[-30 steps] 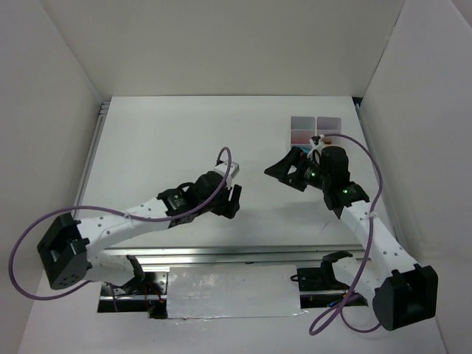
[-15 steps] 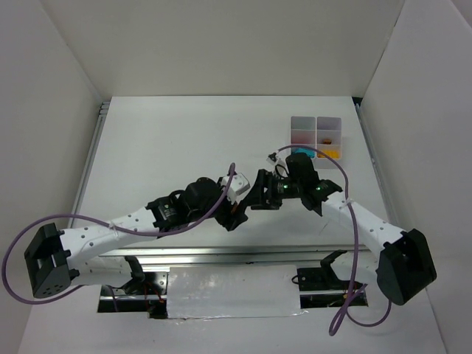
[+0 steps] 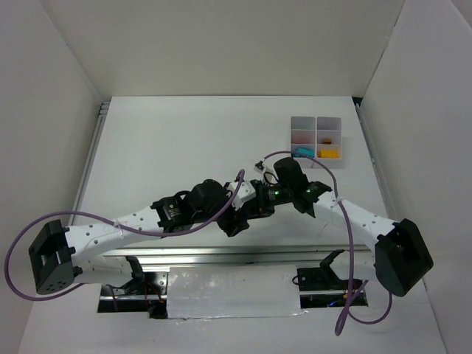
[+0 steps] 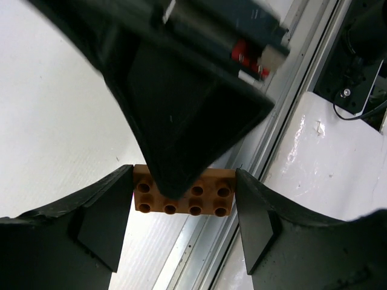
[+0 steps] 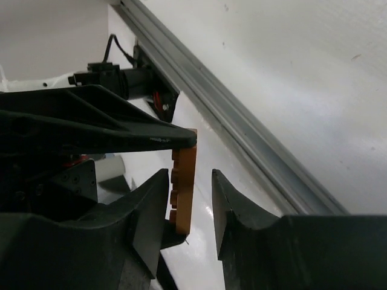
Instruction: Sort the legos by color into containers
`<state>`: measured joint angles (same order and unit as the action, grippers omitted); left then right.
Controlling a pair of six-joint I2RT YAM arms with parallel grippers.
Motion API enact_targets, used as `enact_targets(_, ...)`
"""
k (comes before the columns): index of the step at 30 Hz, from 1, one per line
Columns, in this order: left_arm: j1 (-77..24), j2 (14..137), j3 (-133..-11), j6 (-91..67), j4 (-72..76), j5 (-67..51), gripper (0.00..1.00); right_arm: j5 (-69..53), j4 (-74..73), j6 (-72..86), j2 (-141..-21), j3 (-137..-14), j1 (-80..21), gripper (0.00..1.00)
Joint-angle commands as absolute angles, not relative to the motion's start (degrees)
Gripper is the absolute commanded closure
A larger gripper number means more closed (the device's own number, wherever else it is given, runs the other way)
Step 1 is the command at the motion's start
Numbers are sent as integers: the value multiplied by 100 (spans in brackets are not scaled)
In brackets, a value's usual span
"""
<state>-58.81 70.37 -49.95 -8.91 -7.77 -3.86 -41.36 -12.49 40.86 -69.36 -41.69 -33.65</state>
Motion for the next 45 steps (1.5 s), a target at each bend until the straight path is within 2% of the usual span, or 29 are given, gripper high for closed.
enact_targets(1,-5915,7031,-5273,-695,-404,-422,100,-4605,-1073,3990,-7110,-4298,-3594,56)
enact_targets(6,-5915,7084,-5300,-677,-413,-527,100,-4344,-1055,4069,-6953,-4237,-3656,43)
enact_targets(7,-5915,7084,-5291,-685,-413,-553,100,-4324,-976,4139,-6813,-4202,-3648,42)
enact_targets(10,-5915,7031,-5256,-694,-404,-502,100,-4588,-861,4123,-6776,-4201,-3682,51)
enact_targets(11,-5915,7005,-5247,-694,-404,-501,100,-4562,-948,4070,-6794,-4279,-3674,60)
enact_targets(13,-5915,6961,-5265,-677,-422,-501,100,-4395,-1107,3964,-6812,-4298,-3665,73)
enact_targets(14,-5915,6952,-5265,-677,-422,-518,100,-4308,-1186,3920,-6820,-4341,-3682,93)
enact_targets(15,-5915,6935,-5273,-677,-422,-527,100,-4254,-1274,3894,-6873,-4368,-3683,100)
enact_targets(18,-5915,6891,-5256,-712,-413,-510,100,-4429,-1073,3972,-6917,-4307,-3674,100)
enact_targets(19,-5915,6873,-5265,-729,-413,-492,96,-4508,-1003,3999,-6917,-4263,-3683,100)
enact_targets(20,-5915,6873,-5282,-817,-430,-283,85,-4491,-941,4008,-6926,-4263,-3683,100)
enact_targets(22,-5915,6856,-5326,-1010,-500,34,43,-4334,-853,4025,-6847,-4237,-3630,100)
enact_targets(23,-5924,6812,-5344,-1098,-518,340,1,-4124,-809,4043,-6821,-4184,-3586,100)
enact_targets(29,-5915,6399,-5887,-2012,-1176,2133,0,-4254,296,4587,-6829,-3823,-2629,100)
enact_targets(30,-5915,6338,-5993,-2152,-1343,2710,0,-4210,325,4605,-6820,-3823,-2524,100)
enact_targets(33,-5854,6135,-6371,-2644,-1950,3373,0,-4253,501,4693,-6803,-3867,-2084,100)
enact_targets(35,-5801,6003,-6739,-3248,-2710,4172,1,-4027,135,4667,-6689,-4016,-1838,100)
enact_targets(37,-5679,5889,-6977,-3654,-3319,4612,0,-2844,-332,4675,-6505,-4209,-1347,100)
enact_targets(40,-5555,5643,-7119,-3920,-3893,4597,1,-945,-1071,5009,-6074,-4456,-652,100)
enact_targets(42,-5537,5477,-7058,-3850,-4120,4430,0,-180,-1116,5219,-5854,-4569,-214,100)
enact_targets(45,-5537,5344,-6926,-3832,-4550,4386,0,165,-1405,5335,-5958,-5059,226,100)
